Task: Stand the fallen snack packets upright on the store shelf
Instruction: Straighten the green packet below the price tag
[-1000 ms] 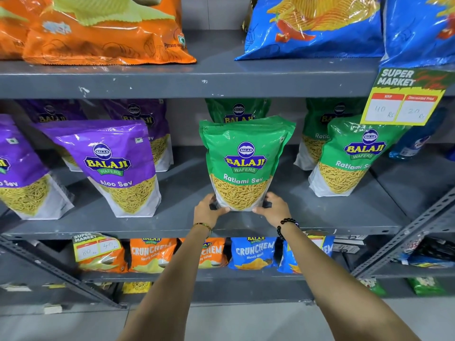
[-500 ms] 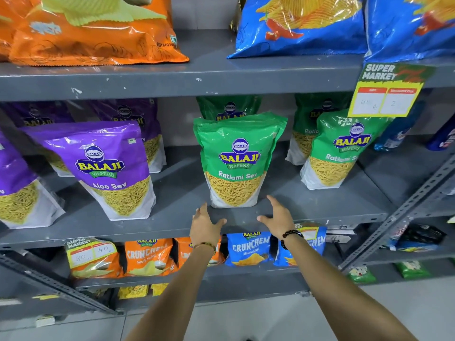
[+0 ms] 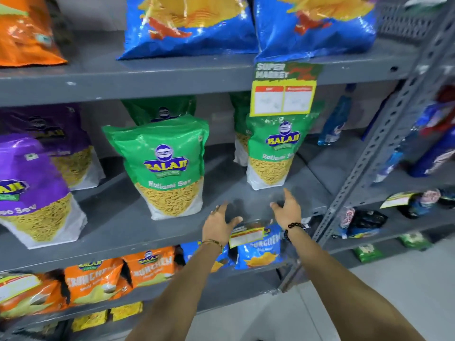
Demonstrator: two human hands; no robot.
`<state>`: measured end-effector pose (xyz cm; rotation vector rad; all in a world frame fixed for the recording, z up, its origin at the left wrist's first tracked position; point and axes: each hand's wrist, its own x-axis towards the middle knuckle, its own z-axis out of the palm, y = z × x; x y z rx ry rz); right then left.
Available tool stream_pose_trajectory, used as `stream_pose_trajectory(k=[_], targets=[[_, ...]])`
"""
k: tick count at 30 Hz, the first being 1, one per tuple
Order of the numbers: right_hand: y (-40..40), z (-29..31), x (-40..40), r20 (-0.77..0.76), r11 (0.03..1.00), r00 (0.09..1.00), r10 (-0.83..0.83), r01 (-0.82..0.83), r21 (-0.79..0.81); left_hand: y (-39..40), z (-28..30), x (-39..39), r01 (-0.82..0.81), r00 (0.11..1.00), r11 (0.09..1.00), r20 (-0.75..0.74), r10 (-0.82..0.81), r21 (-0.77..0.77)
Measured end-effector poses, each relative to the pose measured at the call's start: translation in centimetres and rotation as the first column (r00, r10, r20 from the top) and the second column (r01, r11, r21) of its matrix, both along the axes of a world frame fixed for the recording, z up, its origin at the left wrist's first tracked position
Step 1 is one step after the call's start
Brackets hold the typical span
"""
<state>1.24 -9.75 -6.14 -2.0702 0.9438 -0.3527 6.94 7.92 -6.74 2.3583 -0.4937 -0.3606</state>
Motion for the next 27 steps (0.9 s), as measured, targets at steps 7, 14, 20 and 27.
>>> stream_pose_trajectory(k=[7, 14, 20, 27], targets=[[-8.9, 0.1, 3.2, 0.078, 0.963, 0.991, 0.11, -0.126, 0.24, -8.8, 0.3, 3.2, -0.174, 0.975, 0.977, -0.159, 0.154, -0.12], [-12.8, 0.2, 6.0, 0.031, 0.865, 0.944, 0.329, -0.315, 0.39, -11.2, 0.4, 5.0, -0.222, 0.955, 0.958, -0.239, 0.175, -0.184], [-13.0, 0.3, 5.7, 0.08, 0.848, 0.931, 0.357, -0.359, 0.391, -11.5, 0.7, 4.3, -0.283, 0.939, 0.915, -0.279, 0.202, -0.289], [-12.2, -0.4, 3.5, 0.157, 0.84, 0.904, 0.398, -0.428, 0.334, -10.4, 0.4, 2.2, -0.289, 0.948, 0.92, -0.212, 0.237, -0.265]])
